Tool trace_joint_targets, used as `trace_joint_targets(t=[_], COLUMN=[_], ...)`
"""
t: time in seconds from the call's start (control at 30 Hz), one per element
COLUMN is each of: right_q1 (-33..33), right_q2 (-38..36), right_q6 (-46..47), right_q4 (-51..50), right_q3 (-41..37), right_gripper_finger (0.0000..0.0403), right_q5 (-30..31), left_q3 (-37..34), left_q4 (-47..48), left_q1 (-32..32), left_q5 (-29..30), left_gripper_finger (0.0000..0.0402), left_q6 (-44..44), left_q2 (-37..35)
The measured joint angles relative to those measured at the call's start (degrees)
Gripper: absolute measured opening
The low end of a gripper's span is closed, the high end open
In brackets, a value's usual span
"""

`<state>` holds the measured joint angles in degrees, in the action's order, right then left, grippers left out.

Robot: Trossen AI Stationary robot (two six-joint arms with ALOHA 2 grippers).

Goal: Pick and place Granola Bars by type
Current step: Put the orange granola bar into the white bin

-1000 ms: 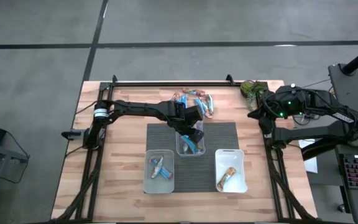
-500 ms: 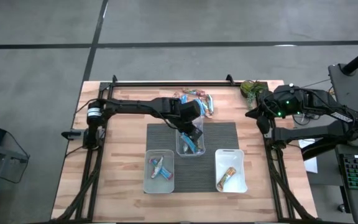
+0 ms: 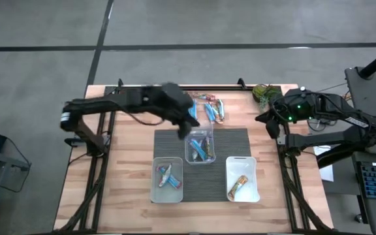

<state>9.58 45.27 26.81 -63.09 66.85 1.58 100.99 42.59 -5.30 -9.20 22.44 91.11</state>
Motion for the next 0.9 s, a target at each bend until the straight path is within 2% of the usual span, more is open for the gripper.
trace_joint_targets(t=[0.17,0.33,0.53,0.73,0.9], right_q1=[-0.02,-0.02,0.8,3.06,6.1], right_q2=[1.69,3.77,6.57,10.01,13.42], right_q6=[1.48,1.55,1.73,1.75,1.73], right_q4=[2.96,6.87,11.41,12.44,12.37], right_q3=[0.04,0.07,0.09,2.49,6.51], right_gripper_finger=[0.0008,0.0008,0.0008,0.0008,0.0008], right_q5=[0.02,0.02,0.0,-0.11,-0.13], left_q3=[0.0,-0.02,-0.1,-2.31,-7.65], left_q4=[-0.59,2.19,10.87,12.35,11.57], left_q1=[0.0,-0.03,-0.37,-1.23,-3.07], left_q5=[4.44,10.89,17.14,17.7,17.67], left_gripper_finger=[0.0,0.0,0.0,0.0,0.0], left_q6=[-9.88,-13.98,-15.23,-15.8,-16.24], left_q2=[-7.73,-13.49,-17.86,-19.0,-19.61])
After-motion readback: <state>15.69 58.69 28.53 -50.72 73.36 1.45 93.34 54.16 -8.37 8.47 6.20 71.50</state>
